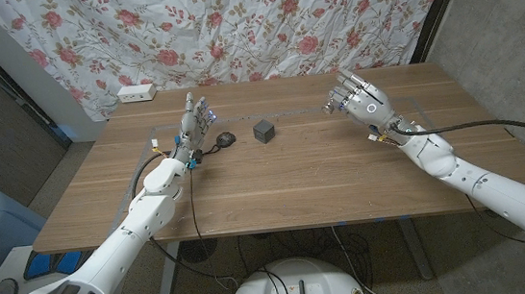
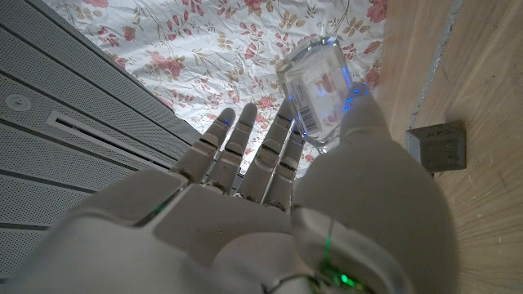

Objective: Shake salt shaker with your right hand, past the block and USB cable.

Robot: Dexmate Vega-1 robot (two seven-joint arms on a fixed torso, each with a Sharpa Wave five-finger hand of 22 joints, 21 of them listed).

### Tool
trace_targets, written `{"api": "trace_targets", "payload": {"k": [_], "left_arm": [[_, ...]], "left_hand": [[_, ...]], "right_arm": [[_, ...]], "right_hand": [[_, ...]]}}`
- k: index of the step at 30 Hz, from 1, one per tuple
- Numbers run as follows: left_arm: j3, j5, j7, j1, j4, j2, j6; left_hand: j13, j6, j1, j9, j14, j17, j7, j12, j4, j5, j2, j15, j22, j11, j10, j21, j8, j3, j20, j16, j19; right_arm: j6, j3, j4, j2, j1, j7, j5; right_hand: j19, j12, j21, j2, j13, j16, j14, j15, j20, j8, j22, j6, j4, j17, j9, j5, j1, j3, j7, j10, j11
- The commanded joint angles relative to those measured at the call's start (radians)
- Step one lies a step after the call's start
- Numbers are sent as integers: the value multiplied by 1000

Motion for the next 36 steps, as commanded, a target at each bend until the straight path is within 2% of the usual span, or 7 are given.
{"api": "trace_targets", "payload": {"k": [1,18,36], "left_arm": [[0,0,0,0,0,0,0],[0,0,0,0,1,0,-1],[0,0,0,0,1,0,0]], "left_hand": [[4,4,0,6,1,6,-8,4,6,4,101,-106,5,-10,-1,5,4,-2,-24,5,5],[4,3,0,6,1,6,-9,4,6,4,101,-107,5,-10,-1,4,4,-2,-24,5,5],[4,4,0,6,1,6,-8,4,6,4,101,-106,5,-9,0,5,4,-2,-24,5,5]], "right_arm": [[44,-16,-7,6,-37,0,5],[82,26,-11,36,-76,0,9],[22,56,-31,30,-43,0,3]], "right_hand": [[-3,1,1,62,2,5,0,-148,-21,21,4,60,-1,5,19,-7,75,3,-46,-4,2],[-2,0,2,64,4,8,0,-145,-20,25,4,62,2,10,21,-12,78,2,-46,-7,2],[2,2,4,67,6,8,3,-145,-20,30,4,63,4,12,24,-17,80,4,-46,-9,3]]}}
